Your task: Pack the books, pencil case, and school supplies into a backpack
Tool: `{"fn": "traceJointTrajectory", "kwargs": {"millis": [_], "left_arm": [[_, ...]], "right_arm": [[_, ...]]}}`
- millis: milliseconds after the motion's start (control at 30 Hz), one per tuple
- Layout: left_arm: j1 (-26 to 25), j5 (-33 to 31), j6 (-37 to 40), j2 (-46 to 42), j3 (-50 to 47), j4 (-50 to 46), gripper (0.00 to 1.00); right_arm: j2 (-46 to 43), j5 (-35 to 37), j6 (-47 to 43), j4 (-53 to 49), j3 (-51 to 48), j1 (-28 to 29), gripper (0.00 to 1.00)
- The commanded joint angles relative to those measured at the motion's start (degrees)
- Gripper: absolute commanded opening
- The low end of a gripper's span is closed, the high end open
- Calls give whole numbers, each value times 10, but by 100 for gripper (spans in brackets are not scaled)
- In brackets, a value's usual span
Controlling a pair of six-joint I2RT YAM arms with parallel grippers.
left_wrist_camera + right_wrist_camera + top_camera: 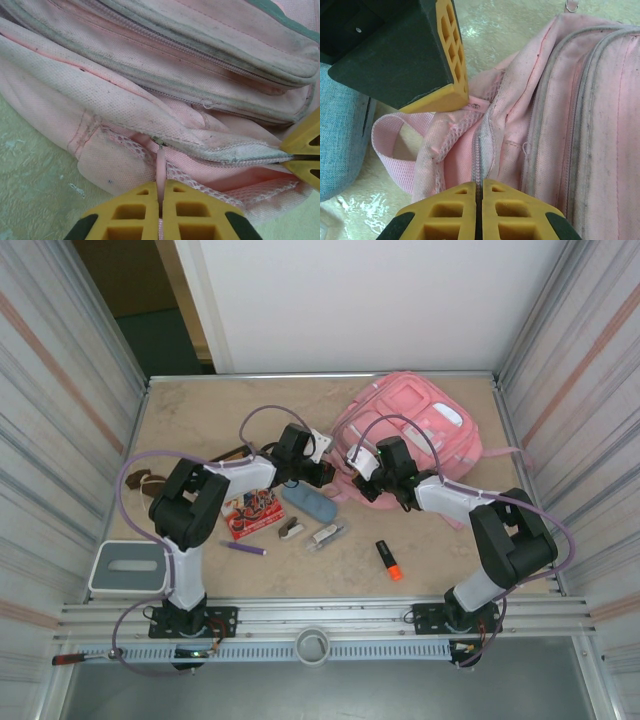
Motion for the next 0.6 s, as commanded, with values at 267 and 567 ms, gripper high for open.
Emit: {"fn": "traceJointTrajectory", "kwargs": {"millis": [267,567], "left_arm": [[-11,0,16,36,16,-42,13],[-13,3,18,51,31,-51,17]], "right_arm": [[0,9,-13,-7,27,5,1],[-1,7,-13,-9,28,5,0]]}}
